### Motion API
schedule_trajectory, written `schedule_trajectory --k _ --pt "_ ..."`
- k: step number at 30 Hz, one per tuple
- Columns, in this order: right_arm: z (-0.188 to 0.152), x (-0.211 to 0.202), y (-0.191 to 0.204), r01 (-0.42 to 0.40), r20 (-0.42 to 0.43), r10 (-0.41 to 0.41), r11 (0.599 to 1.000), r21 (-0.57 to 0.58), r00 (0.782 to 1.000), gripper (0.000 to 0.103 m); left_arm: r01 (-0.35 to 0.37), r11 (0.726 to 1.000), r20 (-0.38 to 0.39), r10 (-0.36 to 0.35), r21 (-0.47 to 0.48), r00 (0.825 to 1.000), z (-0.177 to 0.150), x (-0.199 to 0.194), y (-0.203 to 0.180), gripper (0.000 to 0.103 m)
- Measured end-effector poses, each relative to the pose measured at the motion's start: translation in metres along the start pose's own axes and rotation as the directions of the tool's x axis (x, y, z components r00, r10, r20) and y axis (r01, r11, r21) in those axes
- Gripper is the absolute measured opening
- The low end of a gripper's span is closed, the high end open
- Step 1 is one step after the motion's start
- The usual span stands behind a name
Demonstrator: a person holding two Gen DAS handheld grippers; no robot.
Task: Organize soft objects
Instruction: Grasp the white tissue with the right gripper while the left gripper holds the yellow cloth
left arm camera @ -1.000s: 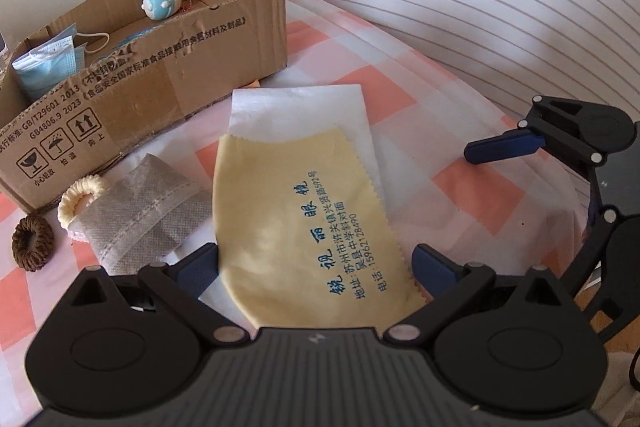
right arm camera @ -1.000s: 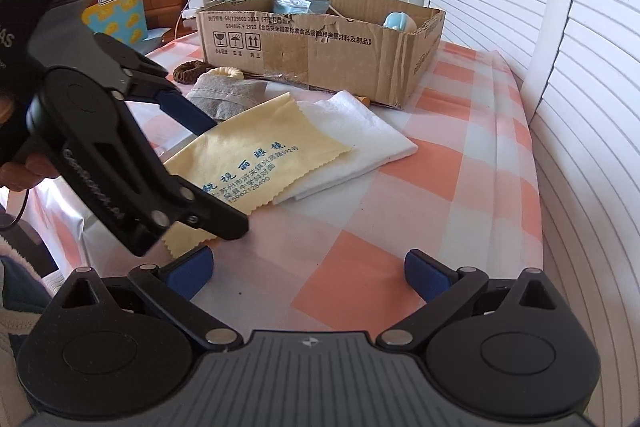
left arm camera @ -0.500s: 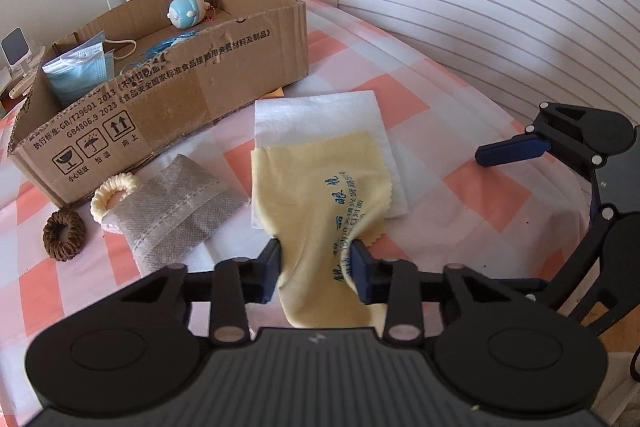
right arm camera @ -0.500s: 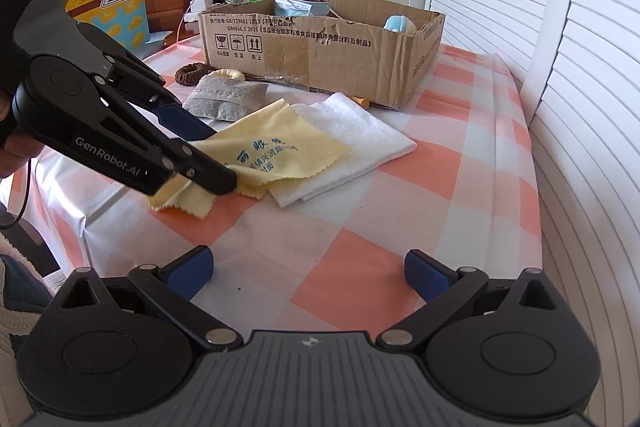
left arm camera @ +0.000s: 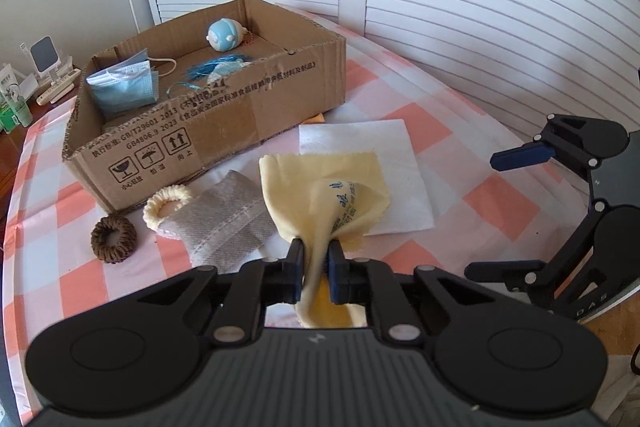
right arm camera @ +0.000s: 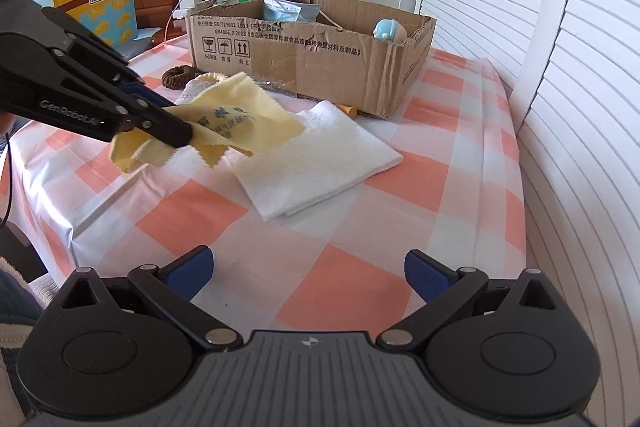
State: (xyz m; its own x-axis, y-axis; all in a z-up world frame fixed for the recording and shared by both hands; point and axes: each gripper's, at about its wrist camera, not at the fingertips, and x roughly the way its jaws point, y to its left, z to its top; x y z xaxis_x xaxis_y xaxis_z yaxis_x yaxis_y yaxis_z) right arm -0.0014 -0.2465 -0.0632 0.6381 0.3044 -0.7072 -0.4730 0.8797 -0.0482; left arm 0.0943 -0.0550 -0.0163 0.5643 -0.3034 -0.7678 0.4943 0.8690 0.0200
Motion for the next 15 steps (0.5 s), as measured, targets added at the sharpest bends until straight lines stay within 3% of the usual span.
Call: schedule_trajectory --k 15 --pt "0.069 0.063 -0.015 -0.098 -0.014 0.097 0.989 -0.110 0.995 0.103 -0.014 0.996 0.022 0.016 -0.084 1.000 -0.008 -0.015 0.033 0.010"
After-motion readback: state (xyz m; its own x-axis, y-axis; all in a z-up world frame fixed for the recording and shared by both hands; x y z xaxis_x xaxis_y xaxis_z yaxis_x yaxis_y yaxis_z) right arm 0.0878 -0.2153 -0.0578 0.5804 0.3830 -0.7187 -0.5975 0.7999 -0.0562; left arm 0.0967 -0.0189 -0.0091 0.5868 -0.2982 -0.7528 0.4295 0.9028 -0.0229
